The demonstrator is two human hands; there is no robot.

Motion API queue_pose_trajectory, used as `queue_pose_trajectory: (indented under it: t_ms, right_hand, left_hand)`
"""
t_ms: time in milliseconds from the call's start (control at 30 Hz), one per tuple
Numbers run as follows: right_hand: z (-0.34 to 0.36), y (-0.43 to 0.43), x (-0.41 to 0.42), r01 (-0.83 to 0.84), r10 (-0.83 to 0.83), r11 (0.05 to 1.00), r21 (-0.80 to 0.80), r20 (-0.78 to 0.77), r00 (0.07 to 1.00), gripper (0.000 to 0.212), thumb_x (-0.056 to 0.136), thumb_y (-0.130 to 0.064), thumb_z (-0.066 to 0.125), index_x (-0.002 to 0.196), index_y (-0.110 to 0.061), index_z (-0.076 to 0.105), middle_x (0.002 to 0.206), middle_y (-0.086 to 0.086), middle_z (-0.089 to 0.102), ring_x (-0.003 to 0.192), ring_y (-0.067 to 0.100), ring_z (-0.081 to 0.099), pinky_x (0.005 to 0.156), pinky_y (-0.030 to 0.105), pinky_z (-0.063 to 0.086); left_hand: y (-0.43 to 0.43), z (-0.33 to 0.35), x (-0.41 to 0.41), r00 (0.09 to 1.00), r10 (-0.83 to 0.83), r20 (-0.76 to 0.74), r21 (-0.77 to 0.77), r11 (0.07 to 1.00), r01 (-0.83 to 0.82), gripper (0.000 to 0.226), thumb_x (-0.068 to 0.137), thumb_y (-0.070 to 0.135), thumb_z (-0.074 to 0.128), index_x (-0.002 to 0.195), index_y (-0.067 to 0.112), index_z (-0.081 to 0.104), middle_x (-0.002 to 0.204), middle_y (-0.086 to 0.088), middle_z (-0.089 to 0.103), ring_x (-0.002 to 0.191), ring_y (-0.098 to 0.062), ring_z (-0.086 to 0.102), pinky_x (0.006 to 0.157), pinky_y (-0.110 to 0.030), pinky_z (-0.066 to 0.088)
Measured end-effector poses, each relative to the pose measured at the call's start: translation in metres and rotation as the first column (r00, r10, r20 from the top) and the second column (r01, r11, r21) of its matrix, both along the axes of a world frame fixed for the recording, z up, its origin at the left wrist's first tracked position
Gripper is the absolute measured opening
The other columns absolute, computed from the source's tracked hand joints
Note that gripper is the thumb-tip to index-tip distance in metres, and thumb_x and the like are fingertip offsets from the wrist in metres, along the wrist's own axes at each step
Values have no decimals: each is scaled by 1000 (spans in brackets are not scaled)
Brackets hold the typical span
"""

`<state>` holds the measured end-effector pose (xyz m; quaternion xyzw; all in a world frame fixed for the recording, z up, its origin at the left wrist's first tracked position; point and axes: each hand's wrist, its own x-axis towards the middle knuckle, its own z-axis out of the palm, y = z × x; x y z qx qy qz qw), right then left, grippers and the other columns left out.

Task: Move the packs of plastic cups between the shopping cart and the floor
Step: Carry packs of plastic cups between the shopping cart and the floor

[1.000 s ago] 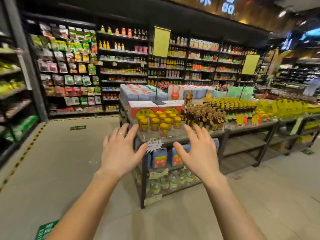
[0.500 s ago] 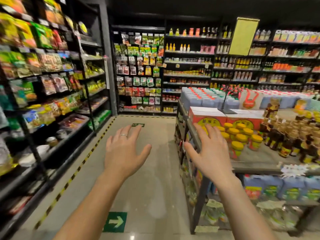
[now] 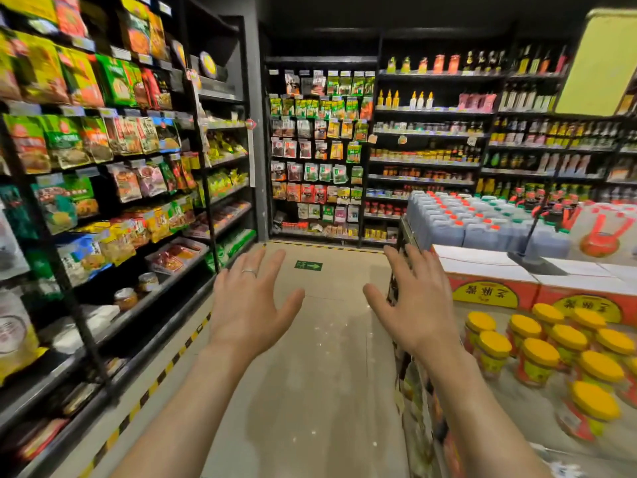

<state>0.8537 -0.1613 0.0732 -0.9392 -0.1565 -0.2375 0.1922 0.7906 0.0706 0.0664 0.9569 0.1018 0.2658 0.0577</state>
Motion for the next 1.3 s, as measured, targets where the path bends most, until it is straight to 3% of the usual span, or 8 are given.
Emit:
queue_pose_trajectory:
  t_ms: [133, 200, 467, 733, 933, 1300]
  right_hand:
    - [1, 28, 53, -39, 39, 999, -23, -1, 999, 78, 82, -69, 25, 152, -36, 26, 161, 3, 21, 148, 27, 12, 118, 42, 4]
    - [-2, 44, 78, -57, 57, 998, -11, 2, 998, 79, 81, -69, 24, 151, -34, 29, 161, 4, 22, 149, 28, 12, 119, 45, 9]
    - [-19, 129, 205, -13, 13, 997, -76, -1, 1000, 67, 90, -66, 45, 149, -37, 32, 162, 0, 19, 149, 27, 12, 118, 49, 14]
    - [-10, 245, 326, 29, -32, 992, -120, -24, 999, 67, 92, -66, 40, 151, -37, 27, 163, 0, 13, 150, 28, 5, 119, 48, 11]
    - [-5, 301, 400, 39, -40, 995, -95, -9, 999, 65, 92, -63, 44, 150, -34, 33, 162, 1, 18, 150, 30, 8, 118, 48, 13]
    - [-13, 340, 574, 76, -79, 994, -74, -30, 996, 65, 92, -63, 43, 150, -37, 31, 162, 2, 20, 149, 31, 10, 118, 48, 15]
  left_hand:
    - [25, -2, 50, 1000, 15, -10, -16, 1000, -15, 72, 90, 68, 36, 153, 35, 23, 160, 1, 25, 148, -22, 19, 119, -47, 19]
    - [40, -6, 76, 1000, 17, -10, -20, 1000, -17, 72, 90, 68, 35, 153, 35, 23, 160, 1, 25, 148, -22, 19, 119, -47, 19]
    - [124, -26, 201, 999, 32, -32, 13, 999, -32, 81, 82, 74, 17, 153, 35, 25, 159, 0, 29, 147, -24, 22, 117, -50, 23]
    - [229, -15, 340, 996, -67, -61, -3, 998, 67, 70, 91, 69, 33, 153, 37, 22, 162, 1, 22, 149, -24, 15, 119, -50, 18]
    - [286, -10, 422, 994, -106, -34, -2, 994, 106, 82, 81, 73, 15, 150, 34, 33, 159, -3, 29, 148, -27, 21, 117, -51, 21]
    - [324, -13, 601, 988, -134, -82, 13, 991, 136, 76, 85, 70, 26, 152, 34, 29, 161, -2, 25, 149, -26, 17, 119, -50, 16]
